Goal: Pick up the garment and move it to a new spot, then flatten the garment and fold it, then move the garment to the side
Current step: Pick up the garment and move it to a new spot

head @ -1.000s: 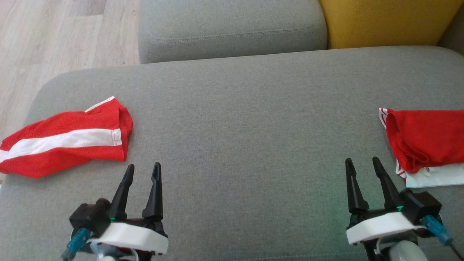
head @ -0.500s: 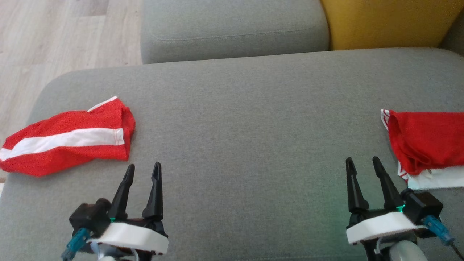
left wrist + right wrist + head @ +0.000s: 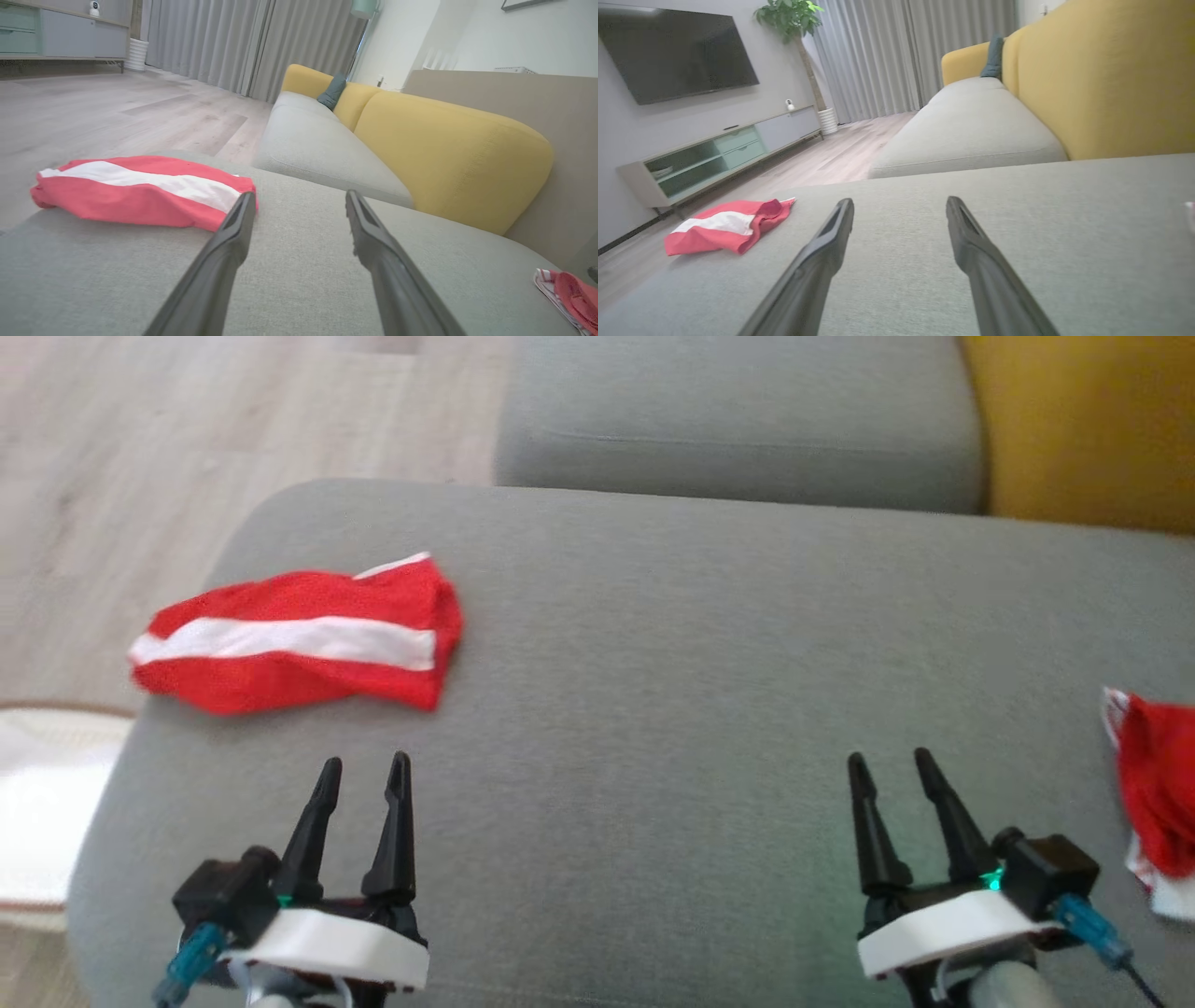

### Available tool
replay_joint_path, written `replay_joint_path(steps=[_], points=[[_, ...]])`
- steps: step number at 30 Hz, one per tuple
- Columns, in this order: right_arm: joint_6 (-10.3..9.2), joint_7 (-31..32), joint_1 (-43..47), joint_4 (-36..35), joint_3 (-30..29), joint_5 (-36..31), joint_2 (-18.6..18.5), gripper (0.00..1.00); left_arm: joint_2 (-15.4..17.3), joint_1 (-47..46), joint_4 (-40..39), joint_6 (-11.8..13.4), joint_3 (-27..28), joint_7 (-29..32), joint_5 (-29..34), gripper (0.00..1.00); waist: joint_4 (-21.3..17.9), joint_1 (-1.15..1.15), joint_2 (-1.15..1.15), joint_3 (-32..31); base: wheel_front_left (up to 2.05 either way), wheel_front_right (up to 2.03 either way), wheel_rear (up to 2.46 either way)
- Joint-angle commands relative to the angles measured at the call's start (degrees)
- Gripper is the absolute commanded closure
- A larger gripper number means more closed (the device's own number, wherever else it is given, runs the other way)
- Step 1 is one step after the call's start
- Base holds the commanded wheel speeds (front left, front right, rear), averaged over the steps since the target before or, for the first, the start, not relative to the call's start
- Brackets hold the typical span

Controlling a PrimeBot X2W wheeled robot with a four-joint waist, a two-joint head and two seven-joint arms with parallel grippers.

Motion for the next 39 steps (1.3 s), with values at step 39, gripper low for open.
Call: replay_joint_path(steps=[39], points=[[-0.05,-0.56,-2.79,-0.87,4.69,-0.01,-0.2,0.0,2.25,-5.54,3.62,-1.95,12.97,-0.69,2.63,0.0,13.11,0.0,0.0,3.42,0.0,0.0,0.0]])
